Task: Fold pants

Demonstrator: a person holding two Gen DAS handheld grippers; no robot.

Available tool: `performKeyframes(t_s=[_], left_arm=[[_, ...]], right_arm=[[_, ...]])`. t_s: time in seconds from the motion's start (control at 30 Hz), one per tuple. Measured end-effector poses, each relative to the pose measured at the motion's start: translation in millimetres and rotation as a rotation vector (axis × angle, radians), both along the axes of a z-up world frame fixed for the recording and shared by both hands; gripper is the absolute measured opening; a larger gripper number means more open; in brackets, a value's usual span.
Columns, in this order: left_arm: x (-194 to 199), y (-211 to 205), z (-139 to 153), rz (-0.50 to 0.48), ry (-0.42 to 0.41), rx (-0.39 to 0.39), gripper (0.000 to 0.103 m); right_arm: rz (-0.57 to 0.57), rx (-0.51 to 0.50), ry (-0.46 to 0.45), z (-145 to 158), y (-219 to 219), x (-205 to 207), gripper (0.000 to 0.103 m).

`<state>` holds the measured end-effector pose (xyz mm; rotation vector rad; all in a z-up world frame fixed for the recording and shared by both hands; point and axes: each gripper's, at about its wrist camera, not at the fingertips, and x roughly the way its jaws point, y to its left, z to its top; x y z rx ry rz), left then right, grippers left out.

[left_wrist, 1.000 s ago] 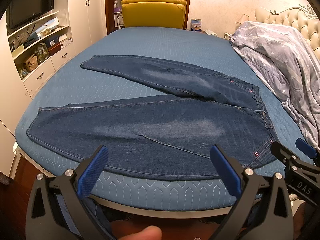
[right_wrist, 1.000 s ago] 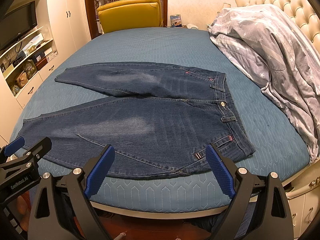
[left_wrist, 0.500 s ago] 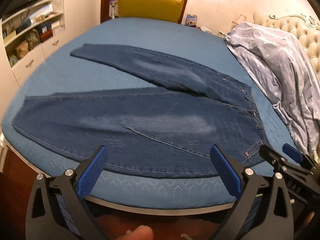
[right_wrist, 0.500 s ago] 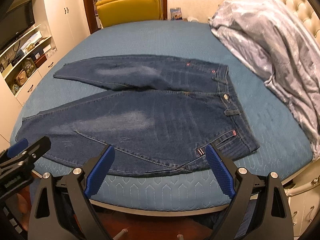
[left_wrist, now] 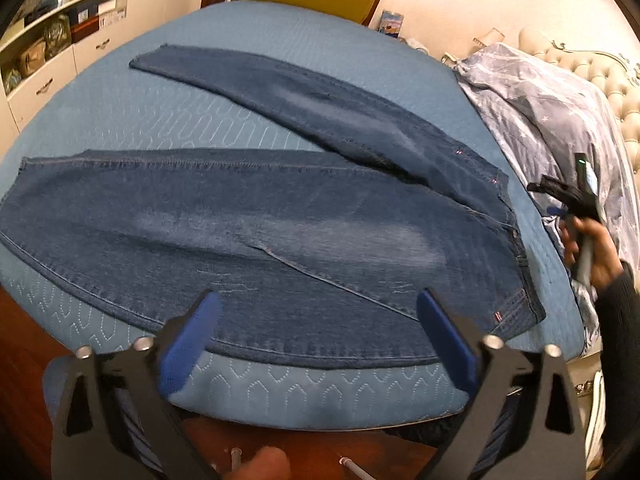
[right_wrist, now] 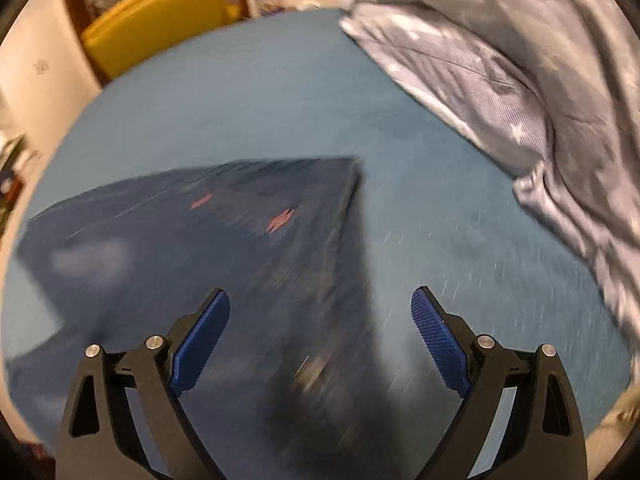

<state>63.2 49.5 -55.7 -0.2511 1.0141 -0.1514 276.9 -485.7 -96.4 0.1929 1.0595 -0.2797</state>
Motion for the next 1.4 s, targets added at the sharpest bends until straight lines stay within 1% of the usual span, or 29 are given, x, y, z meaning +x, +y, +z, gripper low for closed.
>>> performKeyframes(t_s=[0.03, 0.07, 0.1, 0.2, 0.3, 0.33, 0.37, 0.4, 0.43, 0.47, 0.5, 0.57, 0.63, 0.7, 0.73, 0.77, 0.8, 0.83, 0.87, 0.93, 0.97, 1.0, 1.03, 1.13, 1.27, 1.3, 1.33, 1.37, 1.4], left_arm=[[4, 5, -3, 0.0, 0.008, -0.007, 0.088], [8, 11, -5, 0.008, 0.014, -0.013, 0.088], [11, 16, -6, 0.018, 0.015, -0.015, 0.088], [22, 31, -6, 0.036, 0.012, -0.014, 0.084], [39, 47, -6, 0.046, 0.019, -0.023, 0.075], [48, 54, -7, 0.048, 0.021, -0.038, 0.073], [54, 58, -7, 0.049, 0.023, -0.047, 0.072], [63, 62, -7, 0.049, 0.024, -0.059, 0.069], [71, 65, -6, 0.05, 0.023, -0.068, 0.067], [83, 68, -5, 0.046, 0.019, -0.083, 0.067], [92, 70, -3, 0.042, 0.015, -0.094, 0.067], [117, 70, 2, 0.018, -0.003, -0.11, 0.067], [142, 70, 6, 0.0, -0.014, -0.141, 0.066], [181, 73, 7, -0.014, -0.013, -0.224, 0.065], [194, 76, 7, -0.011, -0.013, -0.249, 0.061], [215, 80, 6, -0.003, -0.012, -0.293, 0.059], [232, 85, 5, 0.006, -0.009, -0.335, 0.055], [250, 92, 2, 0.02, -0.003, -0.395, 0.053], [272, 101, -3, 0.04, 0.008, -0.484, 0.052], [307, 115, -18, 0.068, 0.04, -0.633, 0.052], [327, 126, -29, 0.111, 0.06, -0.704, 0.049], [338, 133, -37, 0.142, 0.069, -0.733, 0.047], [349, 140, -44, 0.163, 0.075, -0.749, 0.047], [373, 160, -85, 0.249, 0.142, -0.879, 0.045], [383, 170, -118, 0.311, 0.202, -0.875, 0.044], [383, 169, -123, 0.321, 0.204, -0.881, 0.043], [382, 172, -126, 0.325, 0.196, -0.886, 0.042], [380, 174, -128, 0.337, 0.195, -0.868, 0.04], [379, 177, -130, 0.354, 0.198, -0.859, 0.035]], right_arm=[[0.008, -0.005, 0.016, -8, -11, 18, 0.088], [0.011, -0.018, 0.023, -13, -17, 29, 0.086], [0.015, -0.028, 0.037, -21, -25, 45, 0.086], [0.038, 0.018, 0.043, -38, -37, 75, 0.084], [0.072, 0.031, 0.038, -52, -39, 97, 0.081], [0.088, 0.028, 0.044, -57, -38, 100, 0.075], [0.105, 0.03, 0.053, -61, -37, 104, 0.059], [0.138, 0.042, 0.062, -67, -34, 107, 0.05], [0.162, 0.025, 0.051, -67, -29, 105, 0.041], [0.192, 0.036, 0.044, -65, -27, 106, 0.019], [0.212, 0.048, 0.026, -60, -24, 102, 0.015], [0.221, 0.042, -0.034, -42, -20, 92, 0.014], [0.253, 0.043, -0.106, -15, -12, 71, 0.014], [0.295, 0.066, -0.186, 15, -1, 42, 0.014], [0.32, 0.066, -0.215, 28, 5, 30, 0.014], [0.35, 0.062, -0.249, 43, 15, 9, 0.013], [0.369, 0.068, -0.268, 51, 21, -8, 0.013], [0.388, 0.073, -0.283, 58, 29, -21, 0.013], [0.412, 0.075, -0.305, 66, 38, -46, 0.012], [0.431, 0.107, -0.333, 74, 44, -78, 0.012], [0.438, 0.119, -0.339, 74, 48, -92, 0.012], [0.436, 0.135, -0.337, 72, 53, -112, 0.012], [0.427, 0.16, -0.33, 68, 54, -123, 0.012], [0.417, 0.184, -0.306, 56, 59, -144, 0.012], [0.402, 0.197, -0.288, 51, 64, -158, 0.012], [0.402, 0.194, -0.289, 52, 66, -160, 0.012], [0.4, 0.19, -0.29, 54, 66, -159, 0.012], [0.399, 0.19, -0.291, 54, 67, -161, 0.012], [0.396, 0.19, -0.29, 55, 67, -161, 0.012]])
